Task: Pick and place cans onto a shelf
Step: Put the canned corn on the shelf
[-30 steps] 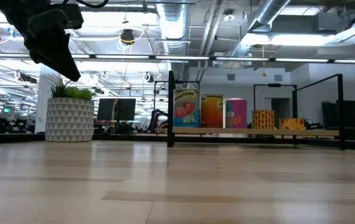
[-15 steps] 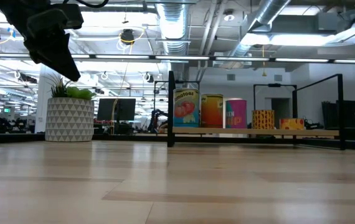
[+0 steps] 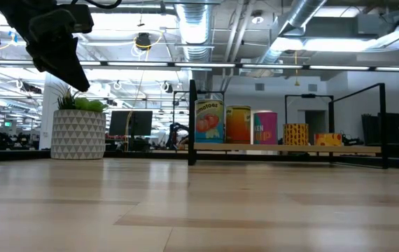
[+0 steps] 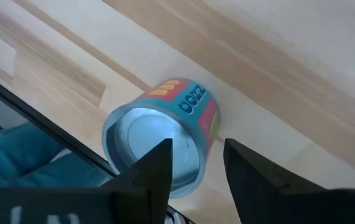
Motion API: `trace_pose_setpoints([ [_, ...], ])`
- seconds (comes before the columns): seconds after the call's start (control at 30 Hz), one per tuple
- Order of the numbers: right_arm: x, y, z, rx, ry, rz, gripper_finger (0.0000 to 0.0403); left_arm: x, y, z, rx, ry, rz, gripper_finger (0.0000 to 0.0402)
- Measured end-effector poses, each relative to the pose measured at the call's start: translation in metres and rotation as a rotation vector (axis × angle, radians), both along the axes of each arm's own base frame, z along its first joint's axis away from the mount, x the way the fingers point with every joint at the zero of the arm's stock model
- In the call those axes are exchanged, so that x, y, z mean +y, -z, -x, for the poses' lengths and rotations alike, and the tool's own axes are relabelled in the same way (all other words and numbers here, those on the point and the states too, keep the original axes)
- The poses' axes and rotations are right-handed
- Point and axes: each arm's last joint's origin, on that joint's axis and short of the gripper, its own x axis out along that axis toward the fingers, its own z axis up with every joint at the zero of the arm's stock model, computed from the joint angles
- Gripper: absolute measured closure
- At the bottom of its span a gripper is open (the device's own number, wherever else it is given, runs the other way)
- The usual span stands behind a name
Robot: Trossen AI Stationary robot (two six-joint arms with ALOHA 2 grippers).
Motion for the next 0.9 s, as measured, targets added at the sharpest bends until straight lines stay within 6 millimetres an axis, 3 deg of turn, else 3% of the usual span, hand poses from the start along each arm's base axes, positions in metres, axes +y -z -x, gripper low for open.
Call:
trace_pose_setpoints([
  [0.33, -0.005, 0.011, 0.0, 0.044, 0.058, -0.044, 0.0252, 0.0, 0.0, 0.0, 0.0, 0.0, 0.0, 0.0297],
  [0.6, -0.016, 0.011, -0.014, 0.037, 0.096, -0.037, 0.0388, 0.0, 0.0, 0.0, 0.0, -0.001, -0.002, 0.0297],
  [0.73, -0.027, 0.011, -0.027, -0.013, 0.14, 0.006, 0.0392, 0.0, 0.0, 0.0, -0.003, -0.006, -0.012, 0.0297],
  [0.9, -0.049, 0.001, -0.05, -0.119, 0.16, 0.185, 0.0397, 0.0, 0.0, 0.0, -0.003, -0.007, -0.013, 0.0297],
])
